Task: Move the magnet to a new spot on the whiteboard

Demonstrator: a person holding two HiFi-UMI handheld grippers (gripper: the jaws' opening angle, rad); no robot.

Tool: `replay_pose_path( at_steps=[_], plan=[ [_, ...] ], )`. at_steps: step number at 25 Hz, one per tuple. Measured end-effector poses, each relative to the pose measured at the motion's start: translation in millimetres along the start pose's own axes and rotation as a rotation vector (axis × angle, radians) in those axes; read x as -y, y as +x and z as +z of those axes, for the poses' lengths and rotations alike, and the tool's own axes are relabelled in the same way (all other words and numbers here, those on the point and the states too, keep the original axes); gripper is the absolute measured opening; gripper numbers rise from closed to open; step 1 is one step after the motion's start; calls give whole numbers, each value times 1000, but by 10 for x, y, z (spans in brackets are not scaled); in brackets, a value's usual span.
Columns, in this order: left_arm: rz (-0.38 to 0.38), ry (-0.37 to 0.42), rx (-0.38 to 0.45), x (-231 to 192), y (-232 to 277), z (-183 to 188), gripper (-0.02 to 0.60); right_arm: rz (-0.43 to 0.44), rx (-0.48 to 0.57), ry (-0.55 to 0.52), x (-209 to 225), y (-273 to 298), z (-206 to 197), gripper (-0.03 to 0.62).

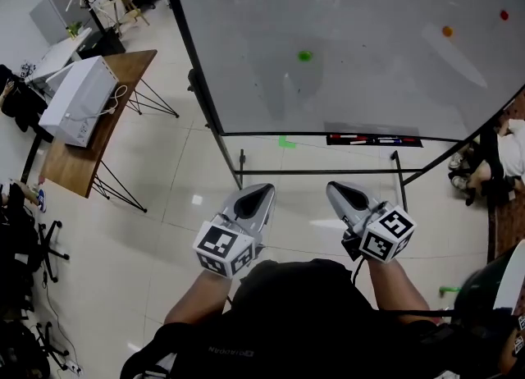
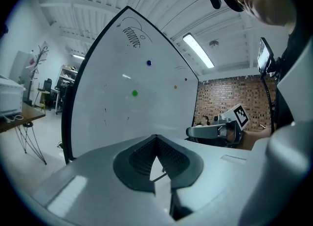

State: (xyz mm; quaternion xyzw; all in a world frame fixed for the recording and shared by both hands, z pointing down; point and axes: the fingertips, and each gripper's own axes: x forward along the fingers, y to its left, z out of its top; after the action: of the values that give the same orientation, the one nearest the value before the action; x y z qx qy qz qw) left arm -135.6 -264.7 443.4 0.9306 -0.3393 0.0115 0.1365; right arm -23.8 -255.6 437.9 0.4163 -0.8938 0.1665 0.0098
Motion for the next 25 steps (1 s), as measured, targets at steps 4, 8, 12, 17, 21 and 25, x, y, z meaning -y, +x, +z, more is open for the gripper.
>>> replay_pose_path(
  at_steps=[4,8,12,17,21,25],
  plan=[
    [21,10,7,250,-74,2,17,33,12,-91,-239,-319,87,2],
    [19,6,37,692,-73,-4,17,46,28,-128,-346,-824,59,2],
    [17,-16,40,1290,-96,-194,17,57,20,-103,-406,-1406,-137,2],
    [11,-17,-10,2149,-208,-561,17,53,42,-64,-518,-2241,-390,2],
    [3,2,-15,2842,-389,-777,17,51,37,-30,-596,-2840,-723,2],
    [29,-9,-62,3301,-589,-1035,17,61,16,34,-665,-3239,-1004,2]
  ],
)
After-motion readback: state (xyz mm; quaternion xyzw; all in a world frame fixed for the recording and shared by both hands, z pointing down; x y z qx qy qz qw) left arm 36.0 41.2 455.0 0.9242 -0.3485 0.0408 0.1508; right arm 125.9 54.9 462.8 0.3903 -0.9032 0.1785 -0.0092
